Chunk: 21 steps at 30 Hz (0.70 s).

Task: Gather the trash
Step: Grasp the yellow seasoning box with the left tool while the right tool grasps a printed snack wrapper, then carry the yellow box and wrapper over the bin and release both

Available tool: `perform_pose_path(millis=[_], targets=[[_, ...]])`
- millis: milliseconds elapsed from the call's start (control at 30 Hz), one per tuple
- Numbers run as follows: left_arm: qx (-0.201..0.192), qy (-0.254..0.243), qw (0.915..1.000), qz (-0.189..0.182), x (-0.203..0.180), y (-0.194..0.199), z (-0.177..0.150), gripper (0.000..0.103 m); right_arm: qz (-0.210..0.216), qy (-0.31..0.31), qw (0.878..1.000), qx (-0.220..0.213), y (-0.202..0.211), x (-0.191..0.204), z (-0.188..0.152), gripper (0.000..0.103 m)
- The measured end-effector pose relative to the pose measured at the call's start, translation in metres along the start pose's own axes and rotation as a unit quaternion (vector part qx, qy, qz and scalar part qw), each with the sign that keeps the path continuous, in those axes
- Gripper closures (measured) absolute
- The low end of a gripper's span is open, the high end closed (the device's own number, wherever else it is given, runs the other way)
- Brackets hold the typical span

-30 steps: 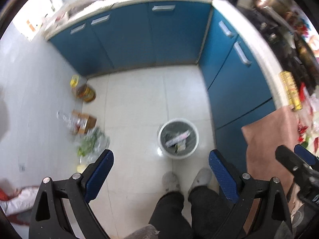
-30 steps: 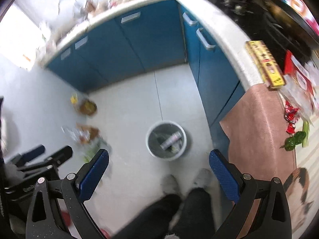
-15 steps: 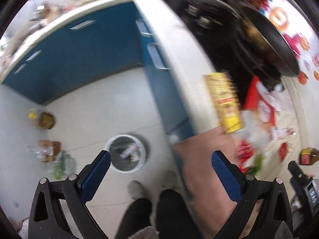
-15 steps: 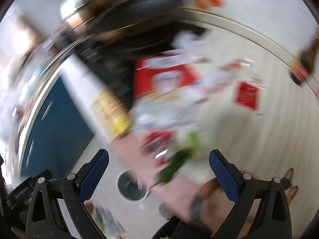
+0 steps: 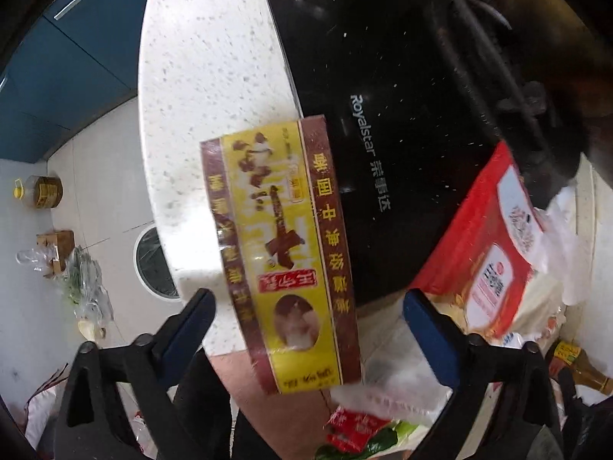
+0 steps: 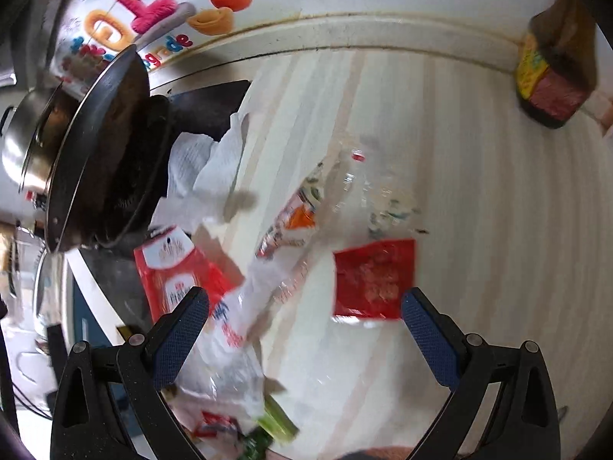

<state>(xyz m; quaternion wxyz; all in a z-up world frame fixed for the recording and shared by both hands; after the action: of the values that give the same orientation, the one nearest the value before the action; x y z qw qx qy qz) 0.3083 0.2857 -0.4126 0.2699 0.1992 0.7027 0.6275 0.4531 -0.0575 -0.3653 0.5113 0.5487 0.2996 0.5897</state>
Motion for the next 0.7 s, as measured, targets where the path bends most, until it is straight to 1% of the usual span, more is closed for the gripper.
perform_pose_path(millis=[33,100,133,167,200,233,267,300,333,367,400,433,533,700], targets=[[-0.002,-0.003,1.0,0.003,0.002,0.001,-0.001,0.027,0.004,-0.002,1.0,0.002,-0.006,0.002,0.003,0.005],[-0.015,-0.009,0.9998,0.012,0.002,0.002,-0.003,0.036,0.009,-0.002,1.0,0.008,-0.021,0.008,0.009,0.005],[-0.023,-0.014,0.9996,0.006,0.001,0.005,-0.004,0.045,0.006,-0.002,1.0,0.015,-0.03,0.012,0.01,0.007],[-0.027,-0.02,0.9994,0.012,0.002,0.007,-0.004,0.045,0.002,-0.002,1.0,0.022,-0.037,0.013,0.01,0.009],[-0.038,-0.03,0.9983,0.032,0.005,0.011,-0.005,0.045,0.001,-0.002,1.0,0.03,-0.046,0.014,0.009,0.017],[-0.046,-0.039,0.9974,0.039,0.005,0.012,-0.004,0.045,-0.005,-0.001,0.999,0.04,-0.057,0.018,0.009,0.031],[-0.05,-0.044,0.9968,0.044,0.008,0.014,-0.005,0.045,-0.012,0.003,0.999,0.044,-0.062,0.02,0.008,0.042],[-0.053,-0.047,0.9963,0.049,0.01,0.015,-0.007,0.045,-0.025,0.01,0.998,0.049,-0.069,0.022,0.007,0.066],[-0.057,-0.053,0.9955,0.054,0.013,0.018,-0.009,0.046,-0.03,0.013,0.998,0.047,-0.073,0.024,0.006,0.077],[-0.062,-0.056,0.9948,0.057,0.015,0.021,-0.011,0.046,-0.032,0.017,0.998,0.043,-0.073,0.025,0.005,0.081],[-0.069,-0.06,0.9941,0.06,0.018,0.025,-0.013,0.046,-0.032,0.025,0.999,0.033,-0.069,0.028,0.004,0.091],[-0.077,-0.062,0.9932,0.061,0.021,0.03,-0.016,0.046,-0.031,0.034,0.999,0.026,-0.064,0.032,0.002,0.094],[-0.101,-0.071,0.9907,0.057,0.029,0.049,-0.027,0.046,-0.015,0.058,0.998,0.006,-0.046,0.043,-0.003,0.095],[-0.138,-0.072,0.9871,0.037,0.04,0.084,-0.052,0.046,0.014,0.107,0.994,-0.015,-0.005,0.066,-0.024,0.096]])
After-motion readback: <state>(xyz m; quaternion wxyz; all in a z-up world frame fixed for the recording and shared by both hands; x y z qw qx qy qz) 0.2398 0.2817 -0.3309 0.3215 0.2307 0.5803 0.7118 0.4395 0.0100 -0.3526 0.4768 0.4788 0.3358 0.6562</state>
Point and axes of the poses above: each gripper's, at about its wrist camera, not at the fingertips, and y roughly against the way its jaws point, x to its left, z to its top, the point moved 6 cm from there along -y, roughly the way its jaws point, and after that the axes turned 2 degrees about -x, right-handed, at the moved point
